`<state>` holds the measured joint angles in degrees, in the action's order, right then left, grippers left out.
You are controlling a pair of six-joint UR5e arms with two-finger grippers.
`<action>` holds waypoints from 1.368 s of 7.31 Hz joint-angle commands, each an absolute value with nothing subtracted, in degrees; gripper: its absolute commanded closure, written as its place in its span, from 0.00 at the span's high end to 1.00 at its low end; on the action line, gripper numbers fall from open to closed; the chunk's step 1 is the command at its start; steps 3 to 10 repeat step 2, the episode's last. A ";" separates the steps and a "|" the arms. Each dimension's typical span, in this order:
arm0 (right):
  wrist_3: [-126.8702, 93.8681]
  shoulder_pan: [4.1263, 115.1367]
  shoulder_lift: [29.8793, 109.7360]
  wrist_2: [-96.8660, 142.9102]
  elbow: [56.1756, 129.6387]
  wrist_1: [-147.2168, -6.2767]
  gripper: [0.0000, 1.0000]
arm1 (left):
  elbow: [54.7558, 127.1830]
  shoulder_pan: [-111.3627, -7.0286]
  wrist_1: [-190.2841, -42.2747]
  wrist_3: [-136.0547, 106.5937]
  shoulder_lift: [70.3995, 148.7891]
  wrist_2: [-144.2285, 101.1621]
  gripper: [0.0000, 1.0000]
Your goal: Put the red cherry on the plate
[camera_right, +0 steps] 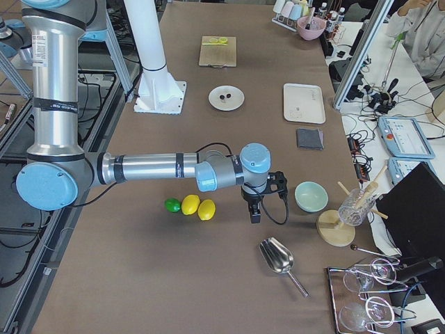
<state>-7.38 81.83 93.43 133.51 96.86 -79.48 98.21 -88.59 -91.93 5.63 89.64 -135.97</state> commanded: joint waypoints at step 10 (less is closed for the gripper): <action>-7.47 81.83 93.43 133.59 96.94 -79.45 1.00 | 98.17 -88.59 -91.93 5.71 89.56 -135.79 0.98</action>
